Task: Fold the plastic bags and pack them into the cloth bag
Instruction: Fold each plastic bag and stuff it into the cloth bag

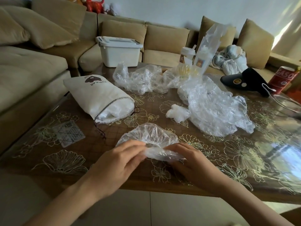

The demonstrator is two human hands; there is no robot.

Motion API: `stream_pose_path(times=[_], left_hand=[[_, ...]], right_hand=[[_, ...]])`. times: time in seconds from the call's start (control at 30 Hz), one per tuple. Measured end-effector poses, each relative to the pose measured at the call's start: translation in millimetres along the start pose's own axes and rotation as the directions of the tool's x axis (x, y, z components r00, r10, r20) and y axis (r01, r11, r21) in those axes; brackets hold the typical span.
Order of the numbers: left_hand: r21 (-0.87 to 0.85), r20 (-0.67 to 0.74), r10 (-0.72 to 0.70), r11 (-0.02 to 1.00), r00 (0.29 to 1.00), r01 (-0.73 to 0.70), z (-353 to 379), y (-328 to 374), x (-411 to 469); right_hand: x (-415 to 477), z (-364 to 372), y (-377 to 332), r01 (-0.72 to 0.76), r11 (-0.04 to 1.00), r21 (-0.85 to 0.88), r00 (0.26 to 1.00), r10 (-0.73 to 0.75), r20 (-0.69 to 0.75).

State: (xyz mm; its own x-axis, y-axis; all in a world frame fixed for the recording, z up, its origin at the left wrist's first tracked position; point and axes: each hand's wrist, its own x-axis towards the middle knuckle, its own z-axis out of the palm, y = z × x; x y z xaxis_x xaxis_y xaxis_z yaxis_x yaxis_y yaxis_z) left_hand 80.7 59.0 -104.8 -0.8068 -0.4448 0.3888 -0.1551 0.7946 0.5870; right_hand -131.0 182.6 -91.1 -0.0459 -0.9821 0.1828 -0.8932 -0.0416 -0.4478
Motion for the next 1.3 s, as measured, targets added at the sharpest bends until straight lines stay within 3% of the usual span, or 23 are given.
stream_pose_path(times=[0.07, 0.17, 0.3, 0.4, 0.63, 0.73, 0.93, 1.07, 1.13, 1.2, 1.27, 1.3], left_hand=[[0.058, 0.012, -0.026, 0.998, 1.0, 0.025, -3, 0, 3], [0.145, -0.079, -0.028, 0.989, 0.996, 0.04, 1, -9, 5], [0.042, -0.217, -0.183, 0.98, 0.959, 0.197, 2, -17, 11], [0.01, -0.238, -0.325, 0.941, 0.915, 0.337, 1, -20, 20], [0.28, -0.145, -0.547, 0.776, 0.824, 0.565, -5, -4, 37], [0.336, -0.13, -0.613, 0.712, 0.779, 0.616, -7, -2, 40], [0.328, -0.089, -0.662, 0.686, 0.745, 0.649, -11, -8, 47], [0.311, -0.189, -0.63, 0.689, 0.753, 0.655, -15, -4, 48], [0.389, -0.355, -0.468, 0.714, 0.81, 0.583, -12, -3, 47], [0.402, -0.434, -0.208, 0.826, 0.877, 0.395, -5, 2, 50], [0.388, -0.368, -0.048, 0.9, 0.928, 0.2, 8, 7, 53], [0.39, -0.25, -0.059, 0.907, 0.966, 0.157, 14, 10, 55]], right_hand=[[5, -3, 0, -0.024, 0.999, 0.024, 0.999, 0.025, -0.036], [20, -8, -2, -0.171, 0.97, 0.174, 0.983, 0.179, -0.028], [39, -7, 4, -0.344, 0.893, 0.289, 0.93, 0.367, -0.029], [51, -1, 4, -0.42, 0.879, 0.225, 0.894, 0.443, -0.063], [63, 9, -6, -0.47, 0.866, -0.169, 0.879, 0.442, -0.18], [61, 12, -7, -0.466, 0.864, -0.19, 0.877, 0.423, -0.228], [61, 13, -1, -0.519, 0.84, -0.158, 0.839, 0.464, -0.285], [60, 11, 2, -0.461, 0.874, -0.153, 0.858, 0.395, -0.329], [60, 12, -1, -0.37, 0.916, -0.157, 0.878, 0.289, -0.381], [59, 15, -9, -0.221, 0.958, -0.18, 0.901, 0.13, -0.414], [60, 21, -16, -0.095, 0.971, -0.218, 0.946, 0.02, -0.323], [60, 23, -18, -0.047, 0.973, -0.227, 0.976, -0.003, -0.217]])
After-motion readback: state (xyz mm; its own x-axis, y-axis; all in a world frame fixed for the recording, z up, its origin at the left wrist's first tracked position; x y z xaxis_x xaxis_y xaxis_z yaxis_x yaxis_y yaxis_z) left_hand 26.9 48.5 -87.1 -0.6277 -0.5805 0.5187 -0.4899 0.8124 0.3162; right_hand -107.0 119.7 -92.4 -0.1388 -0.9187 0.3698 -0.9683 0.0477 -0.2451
